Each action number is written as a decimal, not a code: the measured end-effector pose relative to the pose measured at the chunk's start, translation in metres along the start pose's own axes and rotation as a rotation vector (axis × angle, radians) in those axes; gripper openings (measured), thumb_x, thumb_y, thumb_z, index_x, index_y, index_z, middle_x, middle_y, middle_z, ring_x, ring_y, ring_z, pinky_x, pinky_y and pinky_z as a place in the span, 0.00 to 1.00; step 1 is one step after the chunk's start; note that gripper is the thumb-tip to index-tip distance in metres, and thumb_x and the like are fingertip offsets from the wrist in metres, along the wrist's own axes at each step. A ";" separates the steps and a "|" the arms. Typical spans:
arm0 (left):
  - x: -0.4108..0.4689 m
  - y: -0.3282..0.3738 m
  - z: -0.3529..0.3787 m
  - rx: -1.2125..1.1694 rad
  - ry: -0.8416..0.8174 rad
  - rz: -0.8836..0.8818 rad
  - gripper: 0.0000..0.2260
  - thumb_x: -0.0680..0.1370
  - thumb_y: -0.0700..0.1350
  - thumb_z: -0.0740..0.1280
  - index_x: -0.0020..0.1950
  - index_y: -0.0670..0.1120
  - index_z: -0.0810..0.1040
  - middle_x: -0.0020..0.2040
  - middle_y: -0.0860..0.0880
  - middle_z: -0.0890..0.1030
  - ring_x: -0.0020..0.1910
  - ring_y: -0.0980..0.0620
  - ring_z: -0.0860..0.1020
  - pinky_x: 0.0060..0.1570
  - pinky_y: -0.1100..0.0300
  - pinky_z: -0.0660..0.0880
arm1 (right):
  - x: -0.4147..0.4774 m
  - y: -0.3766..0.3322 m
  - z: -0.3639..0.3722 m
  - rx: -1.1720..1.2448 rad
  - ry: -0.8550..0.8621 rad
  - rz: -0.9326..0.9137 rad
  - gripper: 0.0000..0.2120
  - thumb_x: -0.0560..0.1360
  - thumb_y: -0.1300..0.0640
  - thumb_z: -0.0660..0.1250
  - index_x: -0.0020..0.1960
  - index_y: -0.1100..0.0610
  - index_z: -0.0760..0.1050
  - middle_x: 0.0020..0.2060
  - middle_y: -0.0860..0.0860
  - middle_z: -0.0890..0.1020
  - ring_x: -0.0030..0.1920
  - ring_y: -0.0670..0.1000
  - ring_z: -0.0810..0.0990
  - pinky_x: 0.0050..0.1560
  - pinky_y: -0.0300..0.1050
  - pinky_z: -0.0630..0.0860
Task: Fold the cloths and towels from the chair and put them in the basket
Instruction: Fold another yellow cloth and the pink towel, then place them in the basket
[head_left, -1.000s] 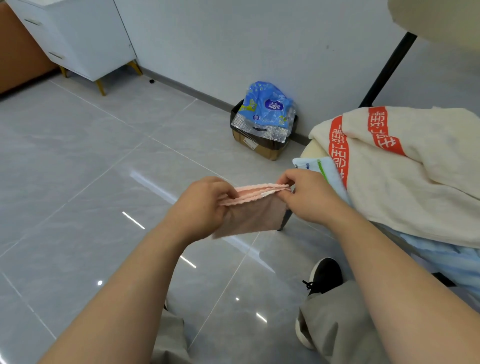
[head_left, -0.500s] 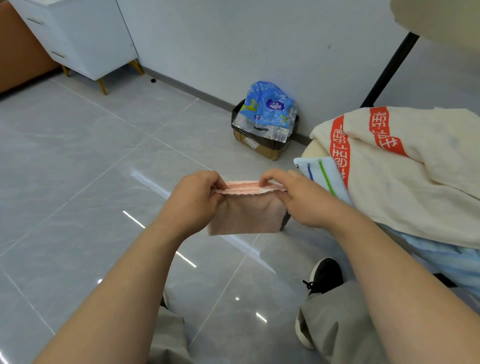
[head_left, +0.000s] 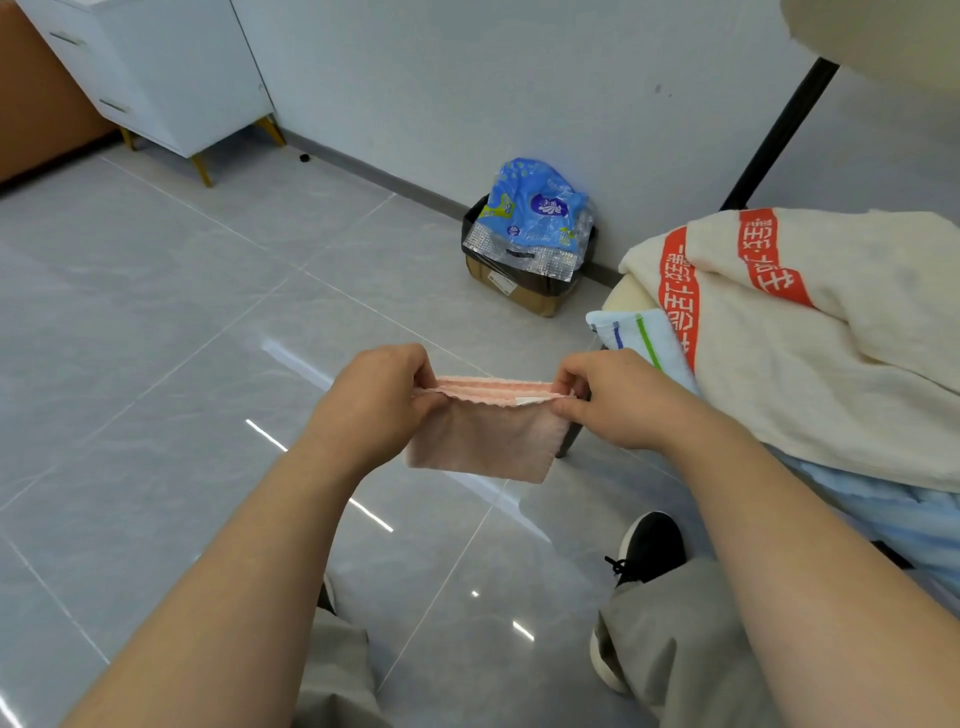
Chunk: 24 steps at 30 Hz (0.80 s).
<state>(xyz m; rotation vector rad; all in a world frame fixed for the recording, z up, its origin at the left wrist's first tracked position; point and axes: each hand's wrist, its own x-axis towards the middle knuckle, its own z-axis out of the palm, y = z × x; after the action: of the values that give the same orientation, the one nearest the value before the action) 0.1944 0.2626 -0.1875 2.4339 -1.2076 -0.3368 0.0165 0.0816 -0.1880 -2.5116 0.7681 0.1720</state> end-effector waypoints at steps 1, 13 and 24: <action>0.000 0.000 0.000 0.012 -0.009 -0.010 0.05 0.77 0.48 0.70 0.45 0.48 0.77 0.43 0.52 0.79 0.46 0.50 0.76 0.45 0.51 0.76 | 0.000 0.001 0.000 0.002 0.006 0.002 0.03 0.78 0.50 0.69 0.47 0.46 0.75 0.39 0.41 0.77 0.44 0.46 0.77 0.47 0.44 0.75; 0.000 0.001 -0.001 0.024 -0.174 0.014 0.07 0.75 0.43 0.70 0.52 0.51 0.82 0.45 0.53 0.79 0.47 0.51 0.78 0.45 0.57 0.75 | 0.004 0.003 0.000 -0.014 -0.047 0.046 0.10 0.81 0.54 0.64 0.61 0.48 0.77 0.43 0.42 0.76 0.47 0.47 0.75 0.48 0.42 0.70; 0.004 0.016 0.000 -0.844 0.105 -0.246 0.10 0.74 0.53 0.70 0.49 0.48 0.80 0.45 0.49 0.83 0.43 0.53 0.78 0.44 0.55 0.74 | 0.011 -0.010 -0.009 0.818 0.320 0.141 0.04 0.79 0.58 0.63 0.49 0.49 0.74 0.42 0.47 0.77 0.43 0.46 0.73 0.42 0.44 0.68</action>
<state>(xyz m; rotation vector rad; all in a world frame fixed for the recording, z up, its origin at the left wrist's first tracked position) 0.1859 0.2506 -0.1807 1.8095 -0.5390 -0.6291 0.0308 0.0788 -0.1794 -1.7184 0.9059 -0.4286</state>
